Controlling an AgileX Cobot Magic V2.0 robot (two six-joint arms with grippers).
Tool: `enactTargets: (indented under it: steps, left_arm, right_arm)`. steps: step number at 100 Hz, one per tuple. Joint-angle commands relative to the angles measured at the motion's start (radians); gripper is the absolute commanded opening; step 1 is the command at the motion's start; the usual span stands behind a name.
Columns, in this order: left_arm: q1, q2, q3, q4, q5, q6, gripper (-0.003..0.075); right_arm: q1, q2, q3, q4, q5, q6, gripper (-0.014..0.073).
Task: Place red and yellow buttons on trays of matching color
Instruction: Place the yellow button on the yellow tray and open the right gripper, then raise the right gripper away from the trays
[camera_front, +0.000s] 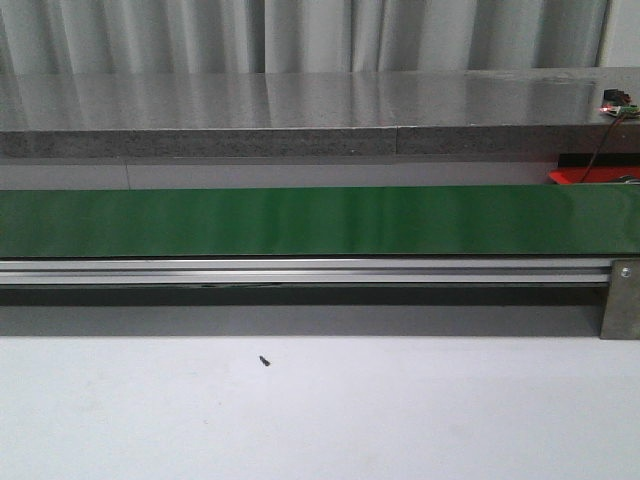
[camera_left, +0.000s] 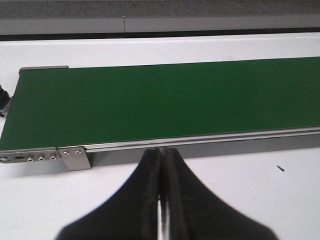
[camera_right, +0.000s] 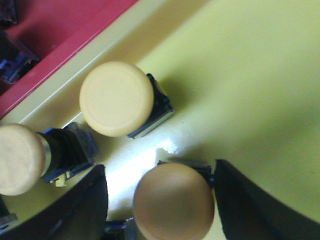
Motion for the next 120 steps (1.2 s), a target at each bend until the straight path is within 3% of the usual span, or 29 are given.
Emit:
enactTargets:
  steps: [1,21,28,48,91,120]
  left_arm:
    - [-0.006,0.002,-0.025,-0.023,-0.067,-0.004,-0.0020]
    - [-0.006,0.002,-0.025,-0.023,-0.067,-0.004,-0.0020]
    - [-0.006,0.002,-0.025,-0.023,-0.067,-0.004,-0.0020]
    - [-0.006,0.002,-0.025,-0.023,-0.067,-0.004,-0.0020]
    - [-0.006,0.002,-0.025,-0.023,-0.067,-0.004,-0.0020]
    - [-0.006,0.002,-0.025,-0.023,-0.067,-0.004,-0.0020]
  right_arm:
    - [-0.005,-0.058,-0.025,0.013,-0.037,-0.003,0.0467]
    - [0.056,-0.179,-0.025,0.013,0.027,-0.120,0.0428]
    - [0.104,-0.215,-0.025,0.013,0.043,-0.146,0.0331]
    - [0.234,-0.286,-0.025,-0.007,0.092,-0.176,-0.0076]
    - [0.423,-0.416,-0.003,-0.036,0.049,-0.176,-0.0067]
    - [0.512,-0.572,0.108,-0.037,-0.073,-0.176,-0.0067]
